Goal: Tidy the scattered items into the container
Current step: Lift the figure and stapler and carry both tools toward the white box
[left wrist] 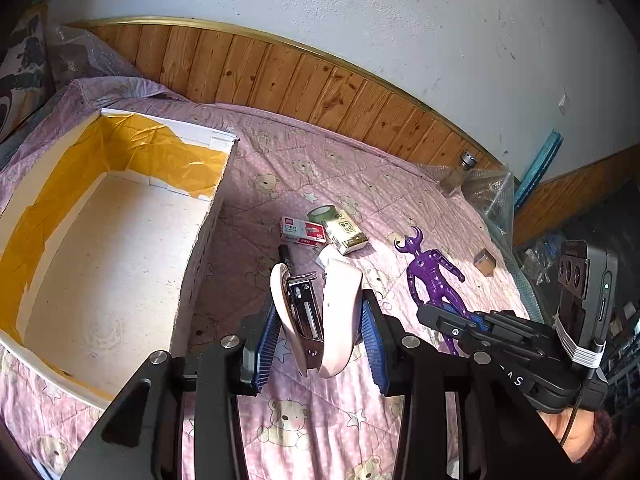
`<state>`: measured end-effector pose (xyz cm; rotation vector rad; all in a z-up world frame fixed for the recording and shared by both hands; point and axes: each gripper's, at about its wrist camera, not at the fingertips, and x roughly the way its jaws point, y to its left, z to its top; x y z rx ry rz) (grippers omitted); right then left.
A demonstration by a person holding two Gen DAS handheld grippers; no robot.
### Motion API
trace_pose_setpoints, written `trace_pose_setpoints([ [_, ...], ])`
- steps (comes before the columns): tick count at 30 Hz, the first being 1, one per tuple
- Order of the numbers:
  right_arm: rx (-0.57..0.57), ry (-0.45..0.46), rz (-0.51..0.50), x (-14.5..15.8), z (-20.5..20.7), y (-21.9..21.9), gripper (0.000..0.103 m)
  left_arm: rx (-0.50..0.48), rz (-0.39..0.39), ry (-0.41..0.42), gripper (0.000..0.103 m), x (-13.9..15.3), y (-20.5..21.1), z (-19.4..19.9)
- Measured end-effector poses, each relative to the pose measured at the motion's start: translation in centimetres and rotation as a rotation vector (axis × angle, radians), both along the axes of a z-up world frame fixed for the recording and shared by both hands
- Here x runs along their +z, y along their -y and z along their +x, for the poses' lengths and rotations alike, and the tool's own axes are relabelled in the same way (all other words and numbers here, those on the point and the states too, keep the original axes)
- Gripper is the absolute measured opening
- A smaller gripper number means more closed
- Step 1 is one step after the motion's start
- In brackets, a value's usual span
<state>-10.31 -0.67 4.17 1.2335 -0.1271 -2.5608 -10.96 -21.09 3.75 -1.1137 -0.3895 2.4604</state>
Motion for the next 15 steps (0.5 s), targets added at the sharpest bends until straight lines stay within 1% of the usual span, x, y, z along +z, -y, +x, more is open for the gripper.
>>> trace_pose_setpoints([
  [15,0.100,-0.006,0.020,1.7,-1.9,3.8,0.011,0.072,0.016,-0.029,0.040,1.8,3.8,-1.1],
])
